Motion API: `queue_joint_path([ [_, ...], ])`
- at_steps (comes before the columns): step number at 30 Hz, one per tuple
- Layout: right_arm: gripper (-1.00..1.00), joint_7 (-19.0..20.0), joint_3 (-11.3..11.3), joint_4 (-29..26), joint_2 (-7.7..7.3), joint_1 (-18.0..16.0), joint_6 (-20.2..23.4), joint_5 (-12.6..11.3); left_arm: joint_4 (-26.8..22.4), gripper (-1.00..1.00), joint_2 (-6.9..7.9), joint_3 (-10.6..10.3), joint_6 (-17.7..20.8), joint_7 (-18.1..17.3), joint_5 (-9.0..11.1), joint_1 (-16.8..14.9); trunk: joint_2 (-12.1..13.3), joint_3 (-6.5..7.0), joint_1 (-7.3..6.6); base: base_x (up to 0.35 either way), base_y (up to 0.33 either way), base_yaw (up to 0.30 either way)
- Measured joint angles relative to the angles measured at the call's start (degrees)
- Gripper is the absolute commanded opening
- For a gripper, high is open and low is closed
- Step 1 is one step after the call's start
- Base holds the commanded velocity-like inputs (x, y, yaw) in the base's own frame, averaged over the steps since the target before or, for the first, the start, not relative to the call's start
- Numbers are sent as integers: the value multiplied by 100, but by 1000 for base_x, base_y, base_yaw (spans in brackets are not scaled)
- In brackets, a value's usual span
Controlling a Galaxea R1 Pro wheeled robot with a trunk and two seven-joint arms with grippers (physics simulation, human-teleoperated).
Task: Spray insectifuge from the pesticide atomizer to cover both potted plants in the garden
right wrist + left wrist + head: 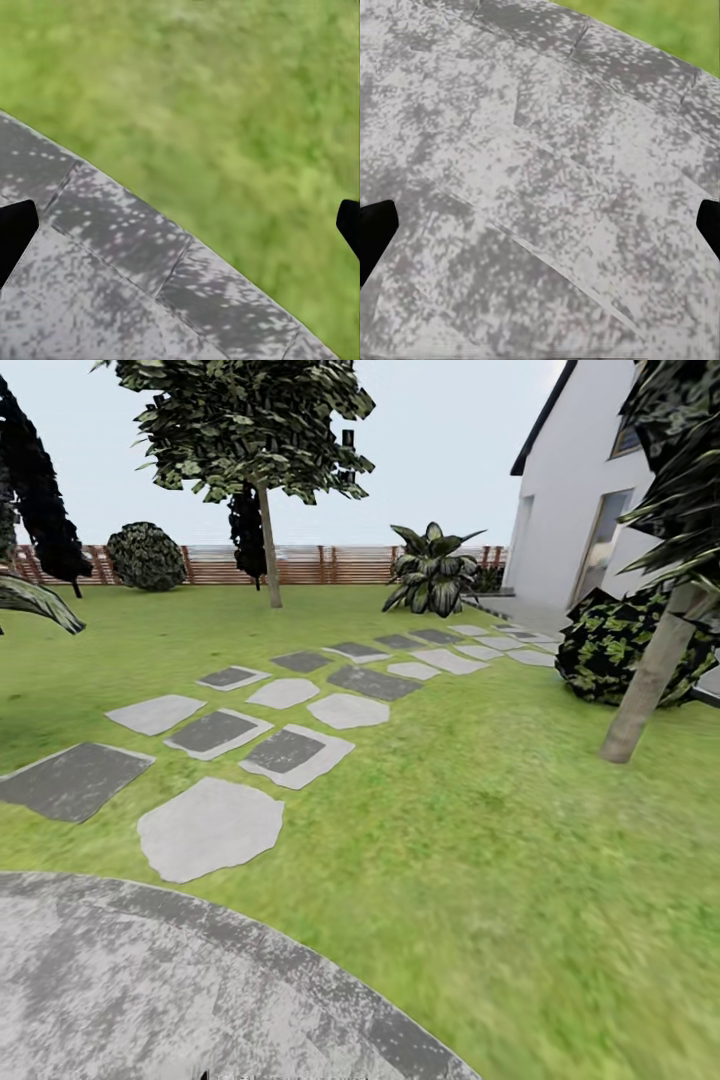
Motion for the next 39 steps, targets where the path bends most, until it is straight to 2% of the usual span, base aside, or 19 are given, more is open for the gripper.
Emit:
queue_joint_path([
  [39,100,-9,-2,-11,1,0,0,-4,0,100,-7,24,-2,-20,0,0,-1564,-820,857,0,0,273],
])
